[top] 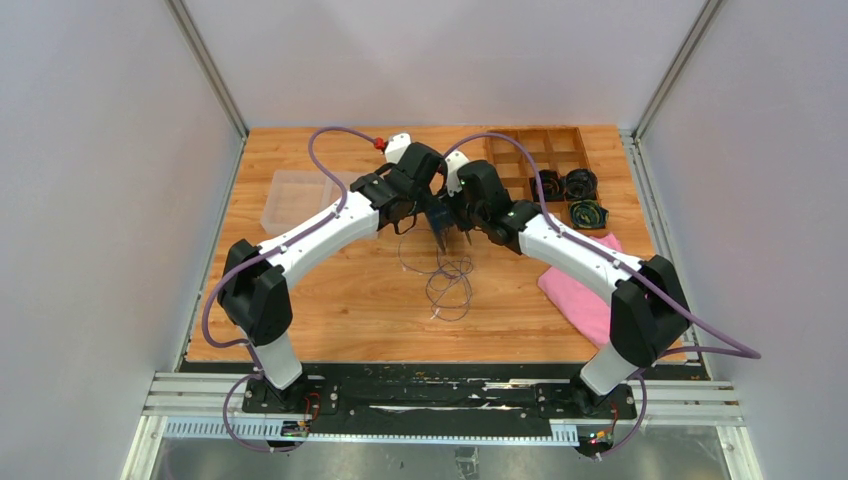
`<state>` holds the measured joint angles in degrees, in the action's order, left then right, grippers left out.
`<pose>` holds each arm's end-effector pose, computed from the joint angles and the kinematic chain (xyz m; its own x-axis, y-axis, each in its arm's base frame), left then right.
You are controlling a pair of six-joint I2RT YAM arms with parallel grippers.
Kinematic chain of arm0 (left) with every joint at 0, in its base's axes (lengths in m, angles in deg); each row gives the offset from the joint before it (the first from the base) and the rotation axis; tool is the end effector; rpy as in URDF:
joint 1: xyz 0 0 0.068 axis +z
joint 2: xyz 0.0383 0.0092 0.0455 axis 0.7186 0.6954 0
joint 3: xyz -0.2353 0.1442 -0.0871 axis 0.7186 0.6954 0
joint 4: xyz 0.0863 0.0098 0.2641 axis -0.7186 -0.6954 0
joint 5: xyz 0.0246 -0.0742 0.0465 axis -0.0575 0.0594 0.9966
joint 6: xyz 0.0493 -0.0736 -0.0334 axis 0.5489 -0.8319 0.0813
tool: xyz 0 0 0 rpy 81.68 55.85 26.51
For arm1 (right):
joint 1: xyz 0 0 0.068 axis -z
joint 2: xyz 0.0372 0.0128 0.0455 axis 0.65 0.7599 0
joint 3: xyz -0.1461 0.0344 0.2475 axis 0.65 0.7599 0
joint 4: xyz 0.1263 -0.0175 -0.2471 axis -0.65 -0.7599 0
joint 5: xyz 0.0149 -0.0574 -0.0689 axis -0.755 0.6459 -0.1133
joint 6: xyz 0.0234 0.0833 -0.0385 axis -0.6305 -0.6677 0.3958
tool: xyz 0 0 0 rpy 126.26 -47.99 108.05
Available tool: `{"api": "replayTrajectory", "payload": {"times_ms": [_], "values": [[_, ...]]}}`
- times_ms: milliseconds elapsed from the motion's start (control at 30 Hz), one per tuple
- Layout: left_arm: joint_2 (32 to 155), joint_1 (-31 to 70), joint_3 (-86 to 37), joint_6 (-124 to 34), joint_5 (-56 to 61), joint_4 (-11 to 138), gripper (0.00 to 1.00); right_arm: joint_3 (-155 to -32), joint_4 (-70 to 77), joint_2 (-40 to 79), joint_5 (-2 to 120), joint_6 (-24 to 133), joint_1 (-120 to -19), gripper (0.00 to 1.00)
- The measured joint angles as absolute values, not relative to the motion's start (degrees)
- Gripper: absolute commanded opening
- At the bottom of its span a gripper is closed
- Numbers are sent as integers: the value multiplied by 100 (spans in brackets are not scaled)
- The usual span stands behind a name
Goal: Wrap the cables
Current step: Wrap the cable around the cable reel.
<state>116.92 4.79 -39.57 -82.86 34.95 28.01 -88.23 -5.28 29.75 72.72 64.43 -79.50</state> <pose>0.3552 -0.2636 0.2907 -0.6301 -0.3744 -0.6803 -0.1601 0.9199 -0.3580 0.3411 0.2638 0.2767 -0.3595 -0.3650 -0.8588 -0.5745 0.8118 -0.1045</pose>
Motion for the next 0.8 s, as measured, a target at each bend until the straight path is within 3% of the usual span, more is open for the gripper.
{"api": "replayTrajectory", "payload": {"times_ms": [167, 300, 800], "values": [[11692, 490, -3957, -8302, 3447, 2843, 0, -8825, -522, 2975, 7331, 6594, -7953, 7], [11692, 501, -3924, -8317, 3412, 2897, 1, -8827, -520, 2977, 7366, 6681, -7955, 2], [11430, 1002, -3271, -8035, 1718, 3586, 42, -8834, -369, 3052, 7500, 6981, -7907, 1]]}}
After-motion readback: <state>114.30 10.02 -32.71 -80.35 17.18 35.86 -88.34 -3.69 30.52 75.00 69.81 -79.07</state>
